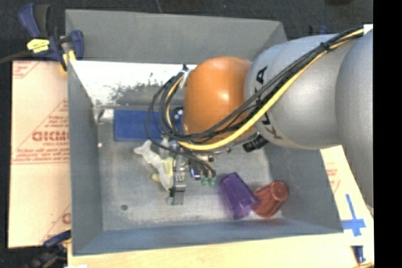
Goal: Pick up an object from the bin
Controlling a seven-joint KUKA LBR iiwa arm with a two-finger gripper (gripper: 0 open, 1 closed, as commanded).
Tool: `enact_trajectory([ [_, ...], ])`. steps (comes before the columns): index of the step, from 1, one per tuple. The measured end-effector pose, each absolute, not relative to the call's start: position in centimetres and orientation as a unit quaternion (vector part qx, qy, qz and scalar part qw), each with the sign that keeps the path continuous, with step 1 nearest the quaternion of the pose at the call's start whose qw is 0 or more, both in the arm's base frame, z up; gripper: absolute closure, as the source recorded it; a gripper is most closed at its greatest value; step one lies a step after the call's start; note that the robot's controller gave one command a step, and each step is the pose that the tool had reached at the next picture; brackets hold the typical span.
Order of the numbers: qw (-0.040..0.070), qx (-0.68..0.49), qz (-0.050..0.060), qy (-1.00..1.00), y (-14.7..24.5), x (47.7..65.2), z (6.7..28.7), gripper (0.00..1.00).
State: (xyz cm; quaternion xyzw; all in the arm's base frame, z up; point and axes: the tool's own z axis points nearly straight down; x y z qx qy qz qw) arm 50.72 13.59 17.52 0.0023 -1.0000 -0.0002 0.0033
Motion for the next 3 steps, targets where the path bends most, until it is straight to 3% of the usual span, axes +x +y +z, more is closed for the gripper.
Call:
enact_trajectory([
  [1, -0.001, 0.0, -0.001, -1.0, 13.5, 50.9, 18.0, 0.0],
  [2, -0.002, -0.029, -0.002, -1.0, 11.3, 52.5, 10.2, 0.0],
  [3, -0.006, -0.104, -0.004, -0.995, 11.2, 53.3, 7.1, 0.0],
])
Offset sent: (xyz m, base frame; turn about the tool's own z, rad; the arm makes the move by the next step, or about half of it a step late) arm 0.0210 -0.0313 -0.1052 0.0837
